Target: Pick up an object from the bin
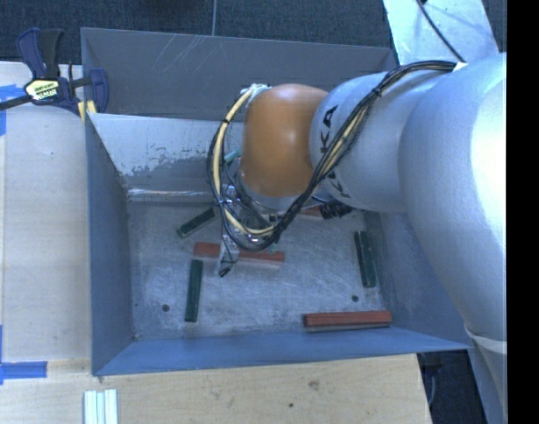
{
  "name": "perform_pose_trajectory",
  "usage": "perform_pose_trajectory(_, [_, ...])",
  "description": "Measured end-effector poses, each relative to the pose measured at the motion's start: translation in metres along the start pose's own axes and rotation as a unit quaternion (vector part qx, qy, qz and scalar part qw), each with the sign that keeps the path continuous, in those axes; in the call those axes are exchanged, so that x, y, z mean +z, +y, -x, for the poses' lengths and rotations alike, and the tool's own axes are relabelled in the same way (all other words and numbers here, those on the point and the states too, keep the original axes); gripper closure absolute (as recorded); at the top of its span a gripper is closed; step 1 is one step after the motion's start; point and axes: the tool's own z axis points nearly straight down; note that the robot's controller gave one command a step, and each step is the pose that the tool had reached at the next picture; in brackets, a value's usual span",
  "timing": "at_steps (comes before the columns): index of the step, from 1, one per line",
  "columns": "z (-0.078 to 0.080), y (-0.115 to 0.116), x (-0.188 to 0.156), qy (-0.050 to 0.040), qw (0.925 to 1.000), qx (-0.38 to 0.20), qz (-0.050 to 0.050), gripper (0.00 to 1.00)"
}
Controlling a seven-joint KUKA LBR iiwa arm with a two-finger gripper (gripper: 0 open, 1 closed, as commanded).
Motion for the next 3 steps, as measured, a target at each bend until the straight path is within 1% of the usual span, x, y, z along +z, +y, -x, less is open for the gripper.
perform_pose_trajectory(1, [-0.0077,-0.0023,0.029,0.001,0.9962,0.087,0.0,0.0])
perform_pose_trajectory(2, [-0.0065,-0.0022,0.0282,0.0013,0.9962,0.087,-0.001,0.0])
perform_pose_trajectory(3, [-0.0052,-0.0023,0.027,-0.0004,0.9961,0.088,0.0,1.0])
